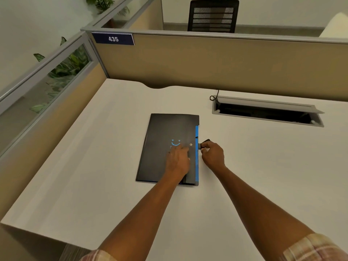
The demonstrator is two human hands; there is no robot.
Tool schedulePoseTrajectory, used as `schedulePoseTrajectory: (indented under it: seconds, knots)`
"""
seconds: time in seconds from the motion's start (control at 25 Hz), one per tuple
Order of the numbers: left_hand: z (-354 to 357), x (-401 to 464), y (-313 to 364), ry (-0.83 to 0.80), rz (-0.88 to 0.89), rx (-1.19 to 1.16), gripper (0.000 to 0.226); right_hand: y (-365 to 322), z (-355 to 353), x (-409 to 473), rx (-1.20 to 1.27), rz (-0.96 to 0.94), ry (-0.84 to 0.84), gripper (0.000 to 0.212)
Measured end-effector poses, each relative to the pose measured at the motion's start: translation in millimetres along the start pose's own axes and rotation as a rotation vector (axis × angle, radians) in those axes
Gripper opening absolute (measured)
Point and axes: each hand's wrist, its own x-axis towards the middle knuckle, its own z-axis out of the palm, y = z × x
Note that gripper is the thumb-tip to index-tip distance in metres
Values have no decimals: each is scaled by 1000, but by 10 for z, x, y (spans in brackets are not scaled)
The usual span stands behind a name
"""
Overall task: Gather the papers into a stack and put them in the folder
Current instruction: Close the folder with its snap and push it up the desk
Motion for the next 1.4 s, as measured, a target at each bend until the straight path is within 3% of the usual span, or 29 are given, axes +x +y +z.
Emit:
schedulePoseTrajectory:
  seconds: [0.16, 0.32, 0.52, 0.84, 1.12, 1.4]
  knots:
    - [76, 86, -193, -152, 8, 95, 57, -31, 29, -26, 44, -35, 15, 14]
    - [145, 100, -239, -170, 5, 114, 63, -63, 48, -67, 38, -78, 28, 15]
    - [193, 120, -238, -193, -9, 143, 67, -38, 159, -93, -38, -103, -8, 34]
    - [171, 126, -252, -209, 1, 147, 68, -2, 243, -74, -385, -268, -169, 58]
    - [173, 136, -242, -225, 5, 177, 68, -74, 291, -75, -665, -296, -163, 44]
    - [173, 154, -228, -260, 1, 201, 69, -154, 298, -24, -866, -337, -192, 46]
